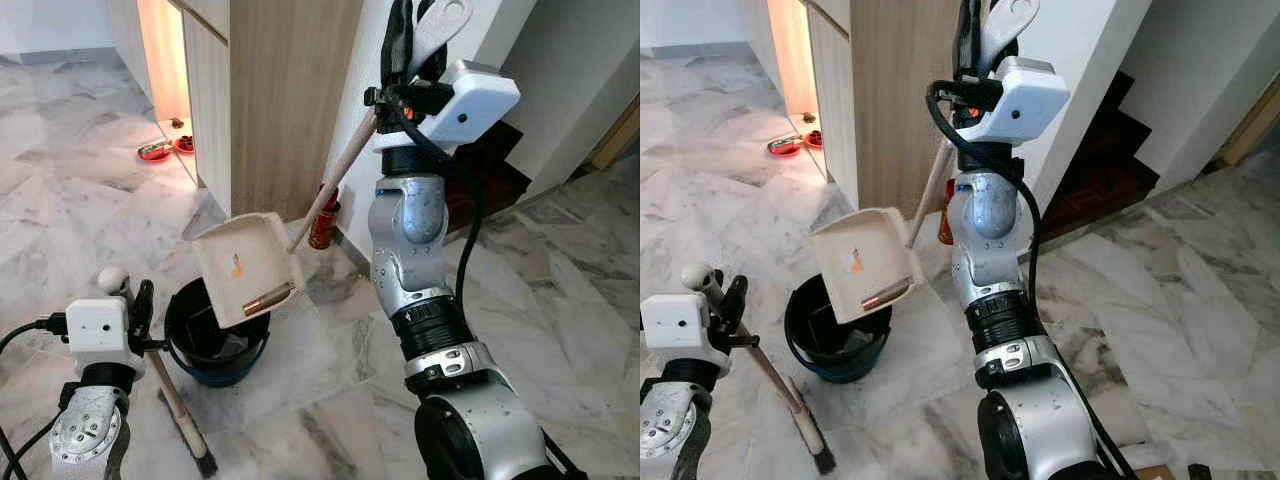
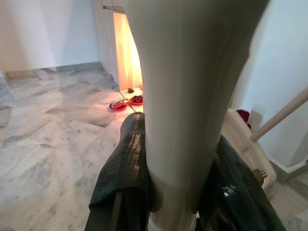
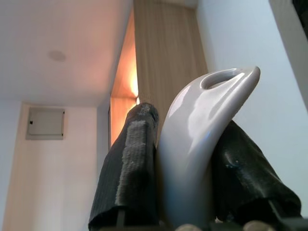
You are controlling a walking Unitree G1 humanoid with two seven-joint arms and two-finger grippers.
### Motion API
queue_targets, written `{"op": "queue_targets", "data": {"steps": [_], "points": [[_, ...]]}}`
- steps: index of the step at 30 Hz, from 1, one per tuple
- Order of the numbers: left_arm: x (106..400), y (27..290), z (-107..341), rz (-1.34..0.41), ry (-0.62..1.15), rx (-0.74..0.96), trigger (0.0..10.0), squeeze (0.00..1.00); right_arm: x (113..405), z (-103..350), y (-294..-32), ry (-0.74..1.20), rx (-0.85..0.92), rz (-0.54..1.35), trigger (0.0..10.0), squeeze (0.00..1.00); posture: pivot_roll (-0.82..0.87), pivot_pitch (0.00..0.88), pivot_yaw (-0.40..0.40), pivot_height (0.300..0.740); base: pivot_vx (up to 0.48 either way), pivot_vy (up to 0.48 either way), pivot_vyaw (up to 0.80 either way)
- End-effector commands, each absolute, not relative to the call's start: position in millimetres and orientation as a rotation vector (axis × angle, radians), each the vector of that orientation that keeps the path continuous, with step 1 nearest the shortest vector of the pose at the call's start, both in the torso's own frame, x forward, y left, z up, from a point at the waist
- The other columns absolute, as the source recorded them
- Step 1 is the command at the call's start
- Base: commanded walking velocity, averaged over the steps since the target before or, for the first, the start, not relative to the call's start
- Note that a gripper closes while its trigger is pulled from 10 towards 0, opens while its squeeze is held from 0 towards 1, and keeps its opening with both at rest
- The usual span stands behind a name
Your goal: Sweep floor
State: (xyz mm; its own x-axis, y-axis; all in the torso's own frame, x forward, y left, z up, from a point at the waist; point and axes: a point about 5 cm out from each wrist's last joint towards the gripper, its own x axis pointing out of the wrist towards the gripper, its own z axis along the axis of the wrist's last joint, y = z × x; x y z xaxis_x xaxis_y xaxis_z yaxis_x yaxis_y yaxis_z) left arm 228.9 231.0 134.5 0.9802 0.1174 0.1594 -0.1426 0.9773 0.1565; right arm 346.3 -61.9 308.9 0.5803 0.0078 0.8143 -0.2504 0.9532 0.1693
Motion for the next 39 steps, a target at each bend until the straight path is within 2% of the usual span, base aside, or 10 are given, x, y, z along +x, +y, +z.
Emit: {"op": "queue_targets", "data": {"steps": [1,24,39], "points": [[229.6,223.9,145.4,0.109,-0.219,0.184,10.0,0.00,336.9,319.9,-68.9,-1.038,0.291,0.127,10.0,0.00,0.28,0.015,-0.190,0.740,0.000,0.000,0.00],[228.3,222.6,144.5,0.098,-0.218,0.199,10.0,0.00,306.5,326.6,-45.2,-1.229,0.156,0.262,10.0,0.00,0.28,0.023,-0.193,0.740,0.000,0.000,0.00],[228.9,220.7,143.1,0.084,-0.215,0.202,10.0,0.00,294.2,321.8,-34.6,-1.251,0.148,0.312,10.0,0.00,0.27,0.017,-0.189,0.740,0.000,0.000,0.00]]}}
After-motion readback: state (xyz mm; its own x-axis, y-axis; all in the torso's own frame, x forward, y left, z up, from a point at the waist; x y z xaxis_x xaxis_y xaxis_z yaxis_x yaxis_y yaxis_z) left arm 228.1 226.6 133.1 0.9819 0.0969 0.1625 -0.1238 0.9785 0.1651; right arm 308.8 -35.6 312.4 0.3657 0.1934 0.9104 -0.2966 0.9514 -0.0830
